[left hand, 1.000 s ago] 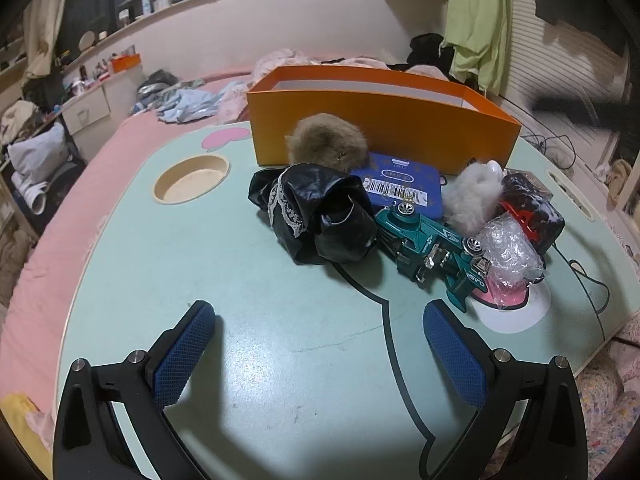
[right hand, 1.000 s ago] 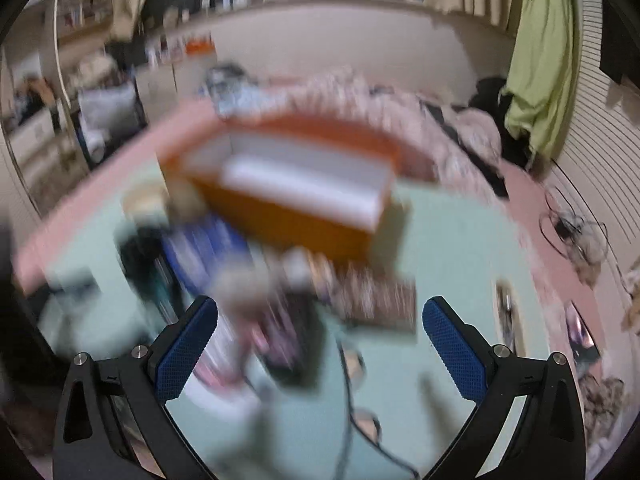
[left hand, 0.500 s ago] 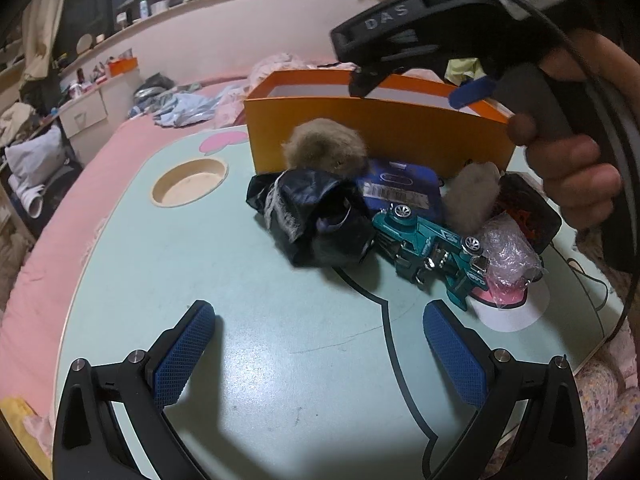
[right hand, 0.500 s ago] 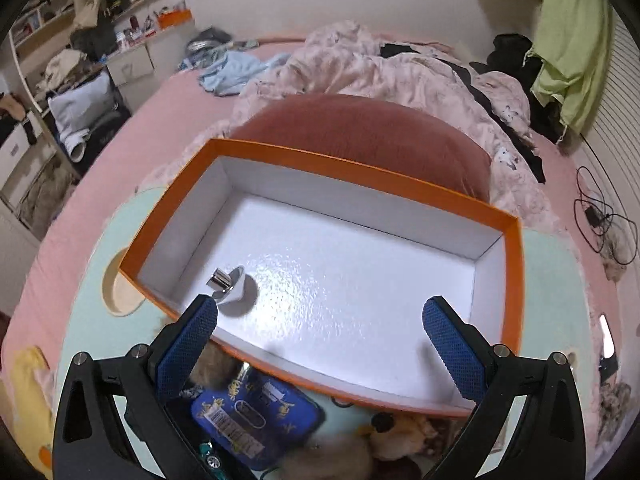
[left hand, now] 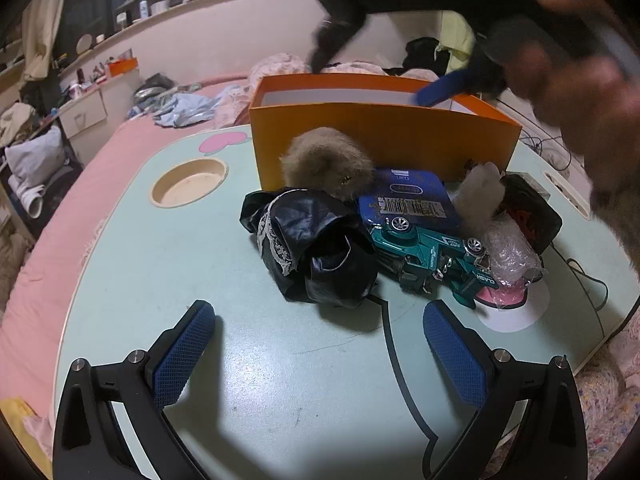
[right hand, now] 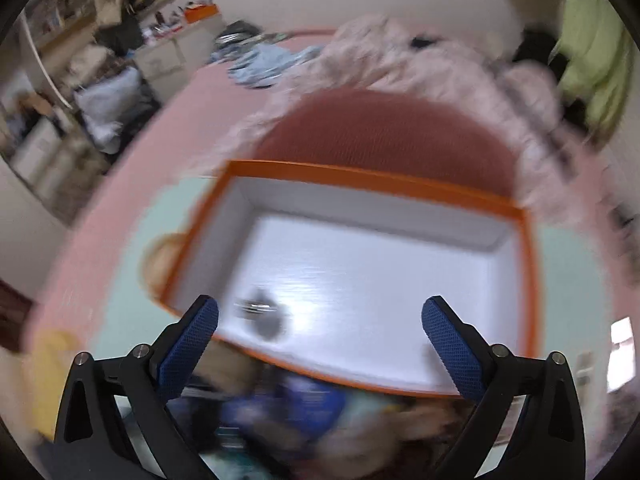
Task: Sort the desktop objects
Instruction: 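Grasp the silver chrome cup in the box with the right gripper, place it on the table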
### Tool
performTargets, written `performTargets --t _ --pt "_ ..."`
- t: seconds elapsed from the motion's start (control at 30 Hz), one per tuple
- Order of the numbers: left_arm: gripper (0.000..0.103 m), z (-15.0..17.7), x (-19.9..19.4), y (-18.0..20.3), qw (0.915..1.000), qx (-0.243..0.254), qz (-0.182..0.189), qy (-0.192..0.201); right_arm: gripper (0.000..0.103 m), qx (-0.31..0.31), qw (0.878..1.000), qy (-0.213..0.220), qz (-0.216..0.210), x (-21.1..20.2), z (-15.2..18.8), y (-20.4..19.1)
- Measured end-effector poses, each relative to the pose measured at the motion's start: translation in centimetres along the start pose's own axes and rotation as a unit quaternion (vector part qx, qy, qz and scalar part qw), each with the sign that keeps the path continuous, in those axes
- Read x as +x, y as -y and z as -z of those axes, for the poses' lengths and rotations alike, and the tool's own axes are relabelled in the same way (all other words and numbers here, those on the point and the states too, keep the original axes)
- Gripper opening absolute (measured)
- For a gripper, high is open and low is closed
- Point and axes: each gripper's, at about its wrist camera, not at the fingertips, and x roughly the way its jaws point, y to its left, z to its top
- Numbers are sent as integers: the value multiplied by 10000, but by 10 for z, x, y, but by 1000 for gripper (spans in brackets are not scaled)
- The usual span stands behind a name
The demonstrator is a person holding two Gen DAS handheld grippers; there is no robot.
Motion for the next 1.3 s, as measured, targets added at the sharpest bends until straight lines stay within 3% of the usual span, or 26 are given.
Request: performTargets --t 0.07,0.1,0.17,0.27,0.33,0.4,0.43,0.47,0.63,0.7,0.9,1.07,1.23,1.3 --pt "103 0 0 0 10000 3 4 5 85 522 9938 -637 -742 17 -13 6" --pt "103 0 0 0 10000 1 7 5 80 688 9899 -884 -875 26 -18 7" --pt "103 -1 0 1 10000 2 6 8 68 826 9853 -1266 -798 44 -24 8" --pt "103 0 0 1 10000 -1 4 2 67 692 9846 -1529 -480 65 -25 2" --pt "103 -1 0 1 10000 -5 18 0 67 658 9812 -1748 -484 78 -22 -1" --pt "103 -1 0 1 10000 -3 24 3 58 468 9843 -1675 -287 77 -23 -5" --pt "103 -2 0 1 10000 -2 28 8 41 385 9860 -1618 -68 75 -23 -6" --pt "103 -1 0 1 10000 -3 23 5 32 358 9870 -1560 129 73 -21 -5" --pt "103 -1 0 0 10000 -2 26 13 32 402 9902 -1339 43 68 -14 3" --pt "103 -1 0 0 10000 0 23 15 32 546 9916 -1150 -244 59 -16 10" --pt "103 -1 0 0 10000 0 24 13 32 636 9952 -49 -739 -27 -3 29" --pt "103 -1 0 0 10000 -1 20 13 32 269 9971 503 -507 -80 53 51" --pt "103 -2 1 -1 10000 2 0 1 32 476 9973 528 161 -81 102 90" --pt "103 -2 1 -1 10000 2 0 -2 32 618 9971 405 196 -70 119 102"
